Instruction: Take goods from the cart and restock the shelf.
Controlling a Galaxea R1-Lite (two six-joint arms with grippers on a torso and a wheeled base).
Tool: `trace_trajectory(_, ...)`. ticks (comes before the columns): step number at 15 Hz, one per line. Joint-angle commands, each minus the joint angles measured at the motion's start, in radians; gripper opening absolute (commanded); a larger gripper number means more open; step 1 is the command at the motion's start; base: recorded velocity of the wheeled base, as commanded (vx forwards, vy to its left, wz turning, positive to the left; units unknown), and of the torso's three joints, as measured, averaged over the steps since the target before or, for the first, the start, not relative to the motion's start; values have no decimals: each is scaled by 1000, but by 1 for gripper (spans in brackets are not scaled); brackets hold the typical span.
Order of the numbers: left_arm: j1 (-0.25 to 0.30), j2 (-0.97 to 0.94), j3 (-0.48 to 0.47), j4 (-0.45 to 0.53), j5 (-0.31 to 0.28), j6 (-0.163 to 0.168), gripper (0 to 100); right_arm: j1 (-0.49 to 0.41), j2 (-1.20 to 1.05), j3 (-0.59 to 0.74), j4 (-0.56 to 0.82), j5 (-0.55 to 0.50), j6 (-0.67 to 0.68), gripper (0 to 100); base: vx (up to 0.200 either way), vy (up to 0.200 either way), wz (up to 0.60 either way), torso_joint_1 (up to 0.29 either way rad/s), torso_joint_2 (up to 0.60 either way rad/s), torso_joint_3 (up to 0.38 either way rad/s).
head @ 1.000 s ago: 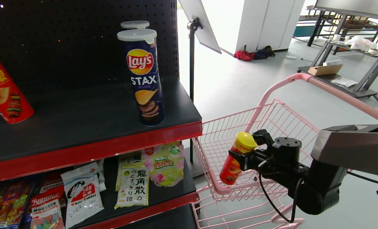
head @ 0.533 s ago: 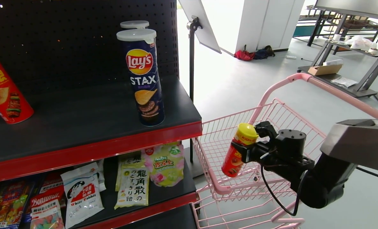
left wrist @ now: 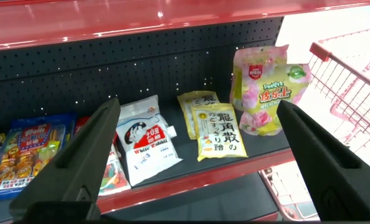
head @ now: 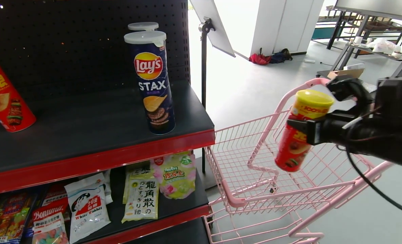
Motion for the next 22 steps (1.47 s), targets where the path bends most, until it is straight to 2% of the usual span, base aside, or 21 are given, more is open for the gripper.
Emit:
trace_trajectory(1, 0, 1, 0, 0, 0, -1, 100, -5, -445, 27, 312, -78, -36, 0, 0, 0, 0, 0, 0, 0)
trace_trajectory(2, 0, 1, 0, 0, 0, -1, 100, -62, -640, 115, 430, -102, -48, 0, 0, 0, 0, 0, 0, 0)
trace_trajectory(4, 0, 1, 0, 0, 0, -1, 100, -151, -772, 188, 530, -119, -62, 0, 0, 0, 0, 0, 0, 0)
trace_trajectory(6, 0, 1, 0, 0, 0, -1, 100, -217, -853, 248, 545, -102, -71, 0, 0, 0, 0, 0, 0, 0)
trace_trajectory(11, 0, 1, 0, 0, 0, -1, 100, -219, -922, 310, 547, -96, -85, 0, 0, 0, 0, 18, -57, -34)
trace_trajectory(22, 0, 1, 0, 0, 0, -2, 100, -217, -916, 342, 545, -75, -92, 0, 0, 0, 0, 194, -490, -302)
